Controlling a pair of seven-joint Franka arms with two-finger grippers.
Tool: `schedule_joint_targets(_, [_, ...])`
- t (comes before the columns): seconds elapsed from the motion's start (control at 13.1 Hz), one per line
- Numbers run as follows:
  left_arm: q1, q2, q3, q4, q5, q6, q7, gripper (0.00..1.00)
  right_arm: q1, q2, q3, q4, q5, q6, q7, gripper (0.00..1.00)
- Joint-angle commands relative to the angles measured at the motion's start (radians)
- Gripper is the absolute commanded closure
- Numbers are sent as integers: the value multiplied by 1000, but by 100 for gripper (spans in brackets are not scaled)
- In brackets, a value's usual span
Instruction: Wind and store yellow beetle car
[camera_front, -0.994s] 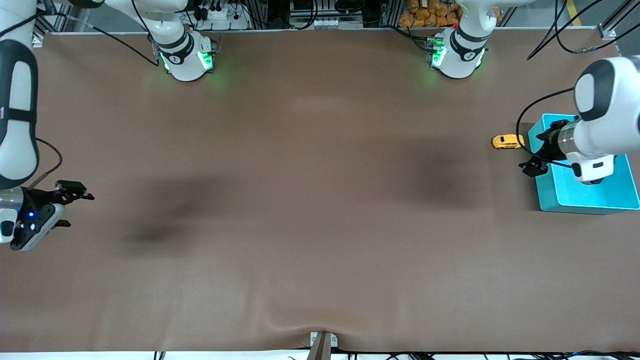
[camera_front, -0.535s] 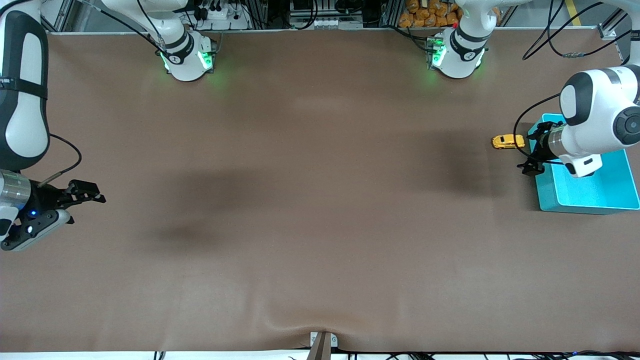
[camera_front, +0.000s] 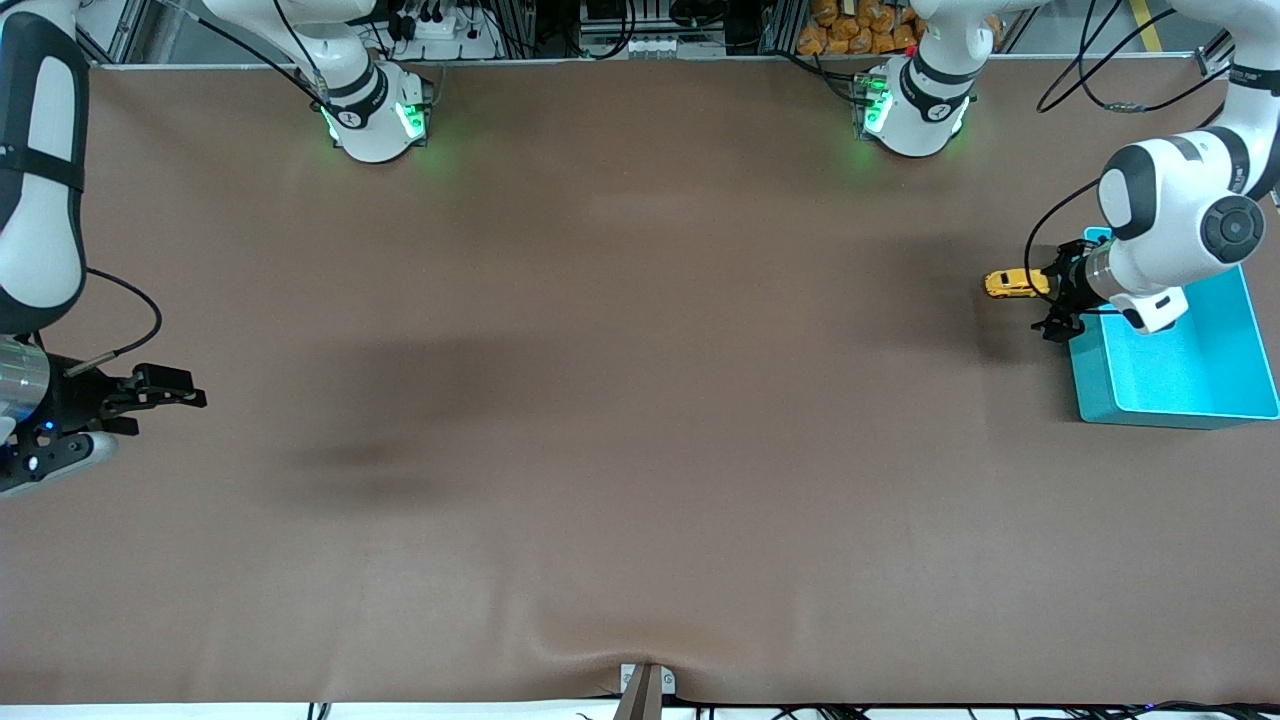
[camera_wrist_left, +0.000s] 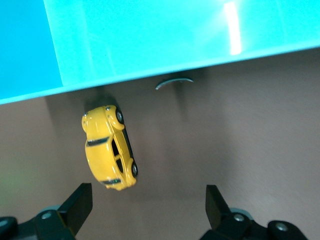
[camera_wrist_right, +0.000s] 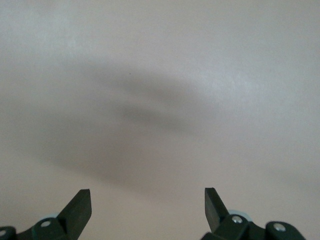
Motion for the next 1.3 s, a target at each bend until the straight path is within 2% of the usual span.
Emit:
schedule_joint_targets(0.0, [54, -31, -9, -83, 21, 96, -24, 0, 13, -17, -15, 23, -9, -30, 73, 0])
schedule_joint_targets(0.38, [77, -48, -9, -144, 21, 136, -22, 0, 41, -48, -12, 68, -80, -46, 223, 0])
schedule_joint_targets(0.61, [78, -55, -9, -175, 21, 158, -22, 0, 35, -106, -12, 63, -72, -37, 224, 0])
schedule_joint_targets(1.22, [111, -42, -9, -244, 21, 281, -21, 0, 39, -114, -4, 66, -72, -43, 221, 0])
